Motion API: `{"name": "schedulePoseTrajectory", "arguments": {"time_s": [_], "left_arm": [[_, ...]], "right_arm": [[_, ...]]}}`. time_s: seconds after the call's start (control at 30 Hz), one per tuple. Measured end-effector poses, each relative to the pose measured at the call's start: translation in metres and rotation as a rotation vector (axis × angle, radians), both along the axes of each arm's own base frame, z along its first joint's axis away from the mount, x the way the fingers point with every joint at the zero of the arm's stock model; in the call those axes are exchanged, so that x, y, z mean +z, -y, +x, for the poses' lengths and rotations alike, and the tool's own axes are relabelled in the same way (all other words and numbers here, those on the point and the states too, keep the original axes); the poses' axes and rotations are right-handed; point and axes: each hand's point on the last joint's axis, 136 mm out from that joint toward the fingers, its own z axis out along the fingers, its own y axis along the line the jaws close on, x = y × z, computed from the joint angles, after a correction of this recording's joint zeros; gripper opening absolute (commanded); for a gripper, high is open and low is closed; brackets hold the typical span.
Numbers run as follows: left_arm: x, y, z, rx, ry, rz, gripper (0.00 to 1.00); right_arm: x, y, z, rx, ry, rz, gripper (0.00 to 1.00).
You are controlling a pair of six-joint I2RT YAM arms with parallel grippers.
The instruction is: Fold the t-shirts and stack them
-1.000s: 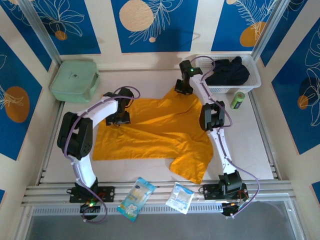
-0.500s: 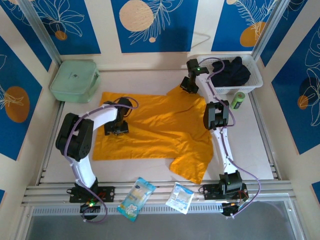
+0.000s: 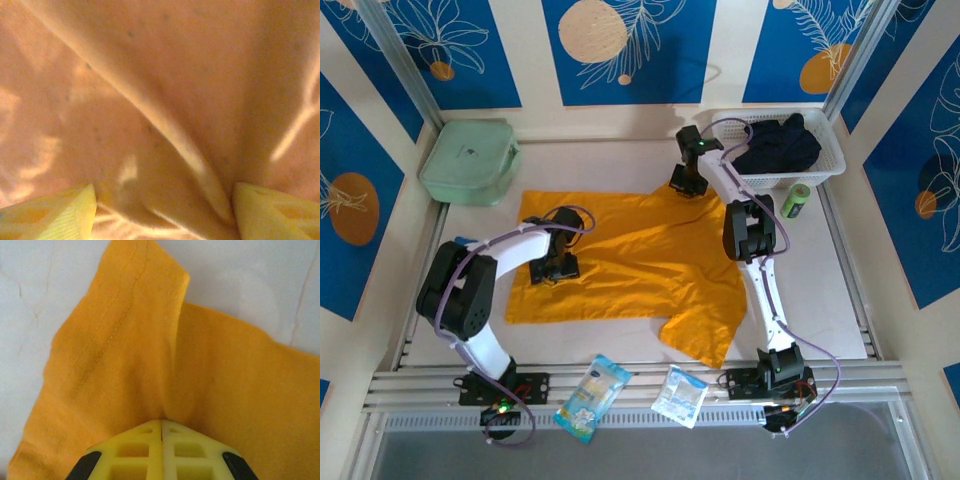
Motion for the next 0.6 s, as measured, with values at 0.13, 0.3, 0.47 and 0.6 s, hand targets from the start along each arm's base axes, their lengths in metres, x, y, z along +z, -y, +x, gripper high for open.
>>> {"name": "schedulePoseTrajectory", "arguments": {"time_s": [0.13,0.3,0.47,0.6], "left_arm": [[0.030,0.008,0.000,-0.032,0.029,-0.025,0.76],[0.107,0.016,0.032,-0.063,0.204,-0.056,0.84],[0.155,-0.002,0.045,-0.043,0.315,-0.021,0.85],[0.158,-0.037,0.051,0.029,0.318,0.014,0.82]], "right_arm": [[0.002,0.005,-0.004,0.013,-0.014,-0.021,0.01],[0.016,0.012,-0.017,0.042,-0.028,-0.075,0.15],[0.055,-0.027,-0.042,0.144,0.021,-0.079,0.16],[0.067,-0.100,-0.063,0.302,0.061,-0.007,0.15]]}}
